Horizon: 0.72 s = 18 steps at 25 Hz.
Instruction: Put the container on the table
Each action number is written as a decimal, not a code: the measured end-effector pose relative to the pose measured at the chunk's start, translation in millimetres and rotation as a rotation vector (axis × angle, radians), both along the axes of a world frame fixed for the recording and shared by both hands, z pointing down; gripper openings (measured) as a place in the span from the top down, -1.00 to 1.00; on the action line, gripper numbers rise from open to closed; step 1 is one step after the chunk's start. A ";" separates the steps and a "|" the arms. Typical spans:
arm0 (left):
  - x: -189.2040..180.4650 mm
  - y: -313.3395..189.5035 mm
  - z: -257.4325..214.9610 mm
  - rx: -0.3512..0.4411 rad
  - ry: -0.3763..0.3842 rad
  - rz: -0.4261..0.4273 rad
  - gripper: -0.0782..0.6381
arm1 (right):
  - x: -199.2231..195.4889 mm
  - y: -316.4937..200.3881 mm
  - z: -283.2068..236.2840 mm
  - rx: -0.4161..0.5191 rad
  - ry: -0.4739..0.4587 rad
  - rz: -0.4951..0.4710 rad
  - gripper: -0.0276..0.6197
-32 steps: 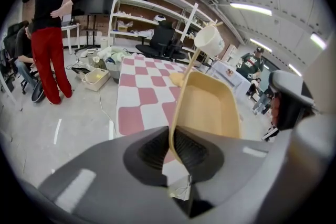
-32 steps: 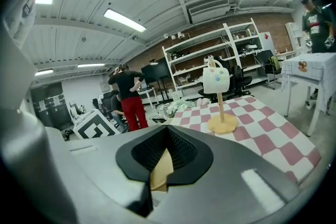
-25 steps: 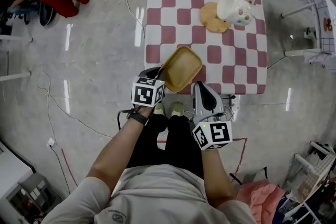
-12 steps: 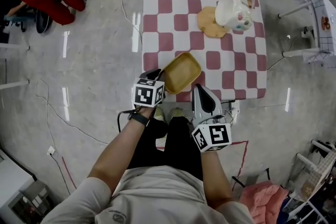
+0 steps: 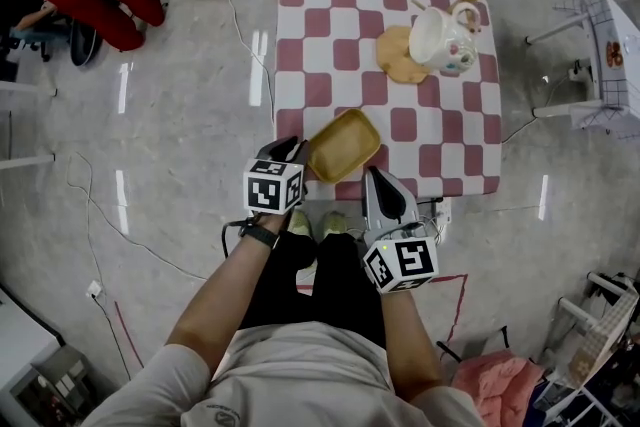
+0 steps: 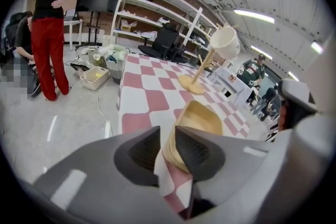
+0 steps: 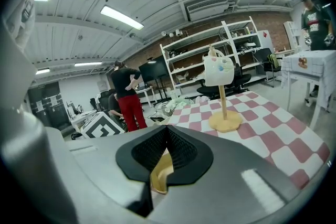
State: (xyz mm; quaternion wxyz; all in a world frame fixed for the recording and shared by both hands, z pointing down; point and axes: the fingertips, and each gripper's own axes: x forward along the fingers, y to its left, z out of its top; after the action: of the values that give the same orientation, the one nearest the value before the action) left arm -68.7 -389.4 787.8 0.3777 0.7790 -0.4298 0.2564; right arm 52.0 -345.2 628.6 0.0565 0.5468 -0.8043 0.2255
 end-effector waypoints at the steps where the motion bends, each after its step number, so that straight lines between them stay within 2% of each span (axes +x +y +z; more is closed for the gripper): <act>1: -2.6 0.0 -7.0 0.006 0.002 -0.006 0.64 | -1.3 -0.7 -4.6 -0.001 0.000 -0.004 0.89; 9: -10.5 -1.0 -85.0 0.083 0.039 -0.032 0.65 | -11.1 -3.8 -53.7 0.007 0.008 -0.029 0.89; 18: -6.1 8.1 -178.7 0.198 0.084 -0.020 0.71 | -17.3 -6.6 -117.4 0.060 0.017 -0.047 0.89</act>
State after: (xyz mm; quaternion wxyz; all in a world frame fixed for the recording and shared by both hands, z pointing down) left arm -74.9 -381.4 609.0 0.3191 0.8182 -0.4447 0.1758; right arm 34.6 -351.8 511.2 0.0521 0.5313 -0.8228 0.1951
